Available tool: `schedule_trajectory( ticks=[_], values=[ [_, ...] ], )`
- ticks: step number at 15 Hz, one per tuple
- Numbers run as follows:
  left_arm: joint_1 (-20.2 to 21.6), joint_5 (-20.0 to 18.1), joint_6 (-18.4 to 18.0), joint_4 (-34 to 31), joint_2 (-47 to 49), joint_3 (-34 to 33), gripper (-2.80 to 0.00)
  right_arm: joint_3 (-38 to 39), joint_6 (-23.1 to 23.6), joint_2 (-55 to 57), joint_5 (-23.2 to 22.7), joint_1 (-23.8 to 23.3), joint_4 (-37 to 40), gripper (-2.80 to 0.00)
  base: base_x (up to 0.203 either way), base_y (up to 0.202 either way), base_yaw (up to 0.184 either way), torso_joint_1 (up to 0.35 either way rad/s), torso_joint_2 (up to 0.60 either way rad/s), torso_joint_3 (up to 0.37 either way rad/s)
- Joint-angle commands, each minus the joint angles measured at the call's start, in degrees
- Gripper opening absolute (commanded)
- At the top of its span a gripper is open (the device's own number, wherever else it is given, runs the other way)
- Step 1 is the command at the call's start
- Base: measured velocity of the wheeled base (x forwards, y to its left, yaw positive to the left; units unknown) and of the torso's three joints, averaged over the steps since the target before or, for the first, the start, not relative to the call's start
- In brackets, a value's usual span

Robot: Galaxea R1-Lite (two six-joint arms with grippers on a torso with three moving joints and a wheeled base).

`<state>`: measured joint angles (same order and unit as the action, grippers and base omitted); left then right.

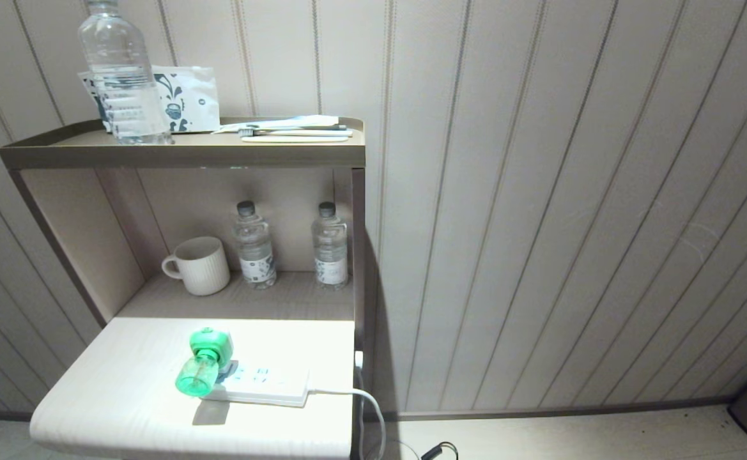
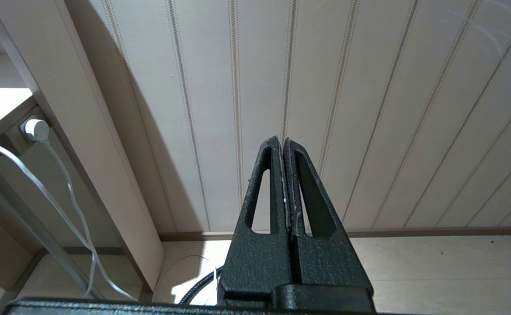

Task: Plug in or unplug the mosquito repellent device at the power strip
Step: Hold the socket with your right hand and unplug it with your left hand

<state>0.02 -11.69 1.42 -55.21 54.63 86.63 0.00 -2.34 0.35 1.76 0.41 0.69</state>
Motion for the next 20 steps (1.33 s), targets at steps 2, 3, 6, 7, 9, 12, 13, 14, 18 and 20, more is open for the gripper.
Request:
schedule_trajectory(
  ticks=[2,3,6,7,9,12,13,14,18,20],
  values=[
    [-1.32,-4.68,0.36,-18.74,17.65,9.09,-2.80,0.00,0.01,0.09,0.00,-0.02,0.01,-2.80,0.000,0.000,0.000,0.000,0.00,0.000],
    [-2.62,-5.70,0.54,-21.63,21.02,10.14,-2.80,0.00,-0.03,0.09,0.00,0.01,0.01,-2.80,0.000,0.000,0.000,0.000,0.00,0.000],
    [-7.86,-6.31,3.81,-23.81,27.92,10.82,0.00,0.00,-0.03,0.09,0.00,0.02,0.01,-2.80,0.000,0.000,0.000,0.000,0.00,0.000],
    [-9.14,-5.76,4.38,-23.22,29.69,10.83,0.00,0.00,0.02,0.09,0.00,-0.01,0.01,-2.80,0.000,0.000,0.000,0.000,0.00,0.000],
    [-11.96,-2.27,6.77,-21.89,33.84,11.33,0.00,0.00,0.05,0.09,0.00,-0.06,0.01,-2.80,0.000,0.000,0.000,0.000,0.00,0.000],
    [-15.83,4.20,8.89,-19.40,41.03,11.71,0.00,0.00,-0.03,0.09,0.00,-0.03,0.01,-2.80,0.000,0.000,0.000,0.000,0.00,0.000],
    [-16.52,6.22,9.25,-18.55,43.23,11.72,0.00,0.00,-0.03,0.09,0.00,0.02,0.01,-2.80,0.000,0.000,0.000,0.000,0.00,0.000],
    [-17.14,7.63,9.63,-17.29,45.18,11.47,0.00,0.00,-0.03,0.09,0.00,-0.06,0.01,-2.80,0.000,0.000,0.000,0.000,0.00,0.000],
    [-17.95,8.57,10.07,-13.17,51.49,10.75,0.00,0.00,0.03,0.09,0.00,-0.02,0.01,-2.80,0.000,0.000,0.000,0.000,0.00,0.000],
    [-17.95,8.68,10.06,-11.02,54.69,10.04,0.00,0.00,0.05,0.09,0.00,-0.06,0.01,-2.80,0.000,0.000,0.000,0.000,0.00,0.000]
  ],
)
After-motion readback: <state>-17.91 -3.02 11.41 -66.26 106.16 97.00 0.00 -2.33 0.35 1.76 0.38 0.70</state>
